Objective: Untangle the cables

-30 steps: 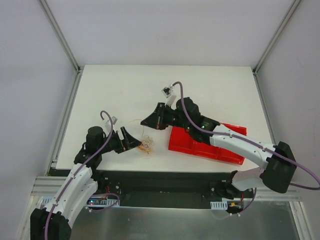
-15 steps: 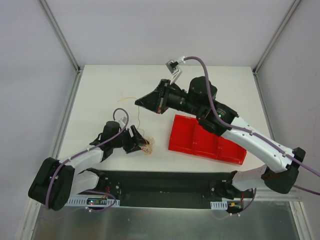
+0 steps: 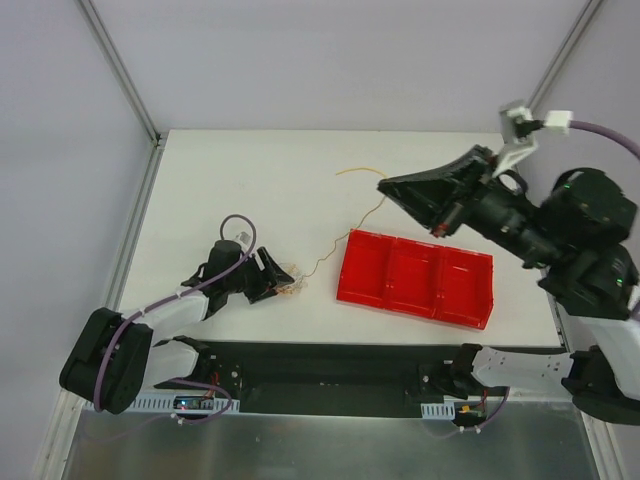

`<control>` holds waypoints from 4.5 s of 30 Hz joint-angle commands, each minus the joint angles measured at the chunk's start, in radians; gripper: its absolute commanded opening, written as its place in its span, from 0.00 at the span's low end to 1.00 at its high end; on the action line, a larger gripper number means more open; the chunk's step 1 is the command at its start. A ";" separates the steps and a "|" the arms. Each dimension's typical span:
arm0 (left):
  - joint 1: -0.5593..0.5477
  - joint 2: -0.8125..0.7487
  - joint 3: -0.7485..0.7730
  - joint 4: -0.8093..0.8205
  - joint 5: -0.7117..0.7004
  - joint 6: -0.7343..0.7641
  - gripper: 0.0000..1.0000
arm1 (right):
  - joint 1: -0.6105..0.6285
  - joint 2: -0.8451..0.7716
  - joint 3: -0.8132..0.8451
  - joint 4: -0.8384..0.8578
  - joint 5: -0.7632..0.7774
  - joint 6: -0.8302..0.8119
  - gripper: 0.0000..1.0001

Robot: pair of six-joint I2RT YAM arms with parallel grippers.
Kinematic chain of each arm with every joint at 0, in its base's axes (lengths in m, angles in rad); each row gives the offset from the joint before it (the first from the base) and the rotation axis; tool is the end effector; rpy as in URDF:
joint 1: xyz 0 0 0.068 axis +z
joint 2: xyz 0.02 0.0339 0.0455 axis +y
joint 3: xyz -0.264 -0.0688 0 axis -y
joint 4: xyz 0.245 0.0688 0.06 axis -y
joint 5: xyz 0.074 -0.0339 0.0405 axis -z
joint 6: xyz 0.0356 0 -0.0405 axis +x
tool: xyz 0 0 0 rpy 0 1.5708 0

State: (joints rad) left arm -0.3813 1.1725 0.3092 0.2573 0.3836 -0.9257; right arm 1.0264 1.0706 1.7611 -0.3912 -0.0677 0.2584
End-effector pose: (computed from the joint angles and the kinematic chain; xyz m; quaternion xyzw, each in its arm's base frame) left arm 0.1903 -0.0907 0.1487 -0.1486 0.8614 -0.4109 0.2589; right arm 0.0750 0.1284 0.5798 -0.2476 0.5400 0.4979 0.6318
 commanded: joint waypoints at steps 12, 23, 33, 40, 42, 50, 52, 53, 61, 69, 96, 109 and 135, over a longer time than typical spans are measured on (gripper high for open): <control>0.222 -0.214 -0.056 -0.194 -0.106 0.116 0.64 | 0.004 -0.115 0.162 -0.140 0.298 -0.234 0.01; 0.257 -0.361 -0.012 -0.315 -0.121 0.128 0.70 | 0.004 0.017 0.300 -0.182 0.440 -0.380 0.01; 0.227 -0.297 0.042 -0.145 0.242 0.220 0.82 | 0.004 -0.029 0.267 -0.112 0.459 -0.436 0.01; -0.005 -0.170 0.131 -0.253 -0.049 0.220 0.97 | 0.001 -0.066 0.118 -0.034 0.474 -0.412 0.01; -0.005 -0.091 0.162 -0.356 -0.151 0.200 0.92 | 0.003 -0.058 0.144 -0.037 0.470 -0.415 0.01; 0.059 0.163 0.257 -0.388 -0.135 0.217 0.93 | 0.003 0.014 0.423 -0.087 0.393 -0.441 0.01; 0.082 0.167 0.260 -0.391 -0.129 0.212 0.94 | 0.003 0.035 0.483 -0.089 0.356 -0.450 0.01; 0.090 0.158 0.257 -0.389 -0.137 0.208 0.94 | 0.003 0.048 0.504 -0.089 0.349 -0.461 0.01; 0.107 0.099 0.258 -0.401 -0.178 0.209 0.94 | 0.001 0.083 0.554 -0.083 0.393 -0.553 0.01; 0.113 -0.127 0.402 -0.506 -0.146 0.301 0.99 | 0.003 0.065 0.413 -0.066 0.460 -0.584 0.01; 0.173 -0.007 0.880 -0.438 -0.023 0.415 0.99 | -0.308 0.123 0.141 -0.007 0.171 -0.329 0.01; 0.216 0.101 0.847 -0.428 0.124 0.401 0.99 | -0.324 0.215 0.397 -0.192 0.154 -0.375 0.01; 0.285 0.173 0.820 -0.340 0.299 0.265 0.99 | -0.336 0.091 0.132 -0.061 0.120 -0.309 0.01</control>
State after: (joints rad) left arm -0.1032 1.3422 1.1355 -0.1303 0.6422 -0.6441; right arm 0.6952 1.2045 1.8759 -0.4873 0.0444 -0.0368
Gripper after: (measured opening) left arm 0.990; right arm 0.014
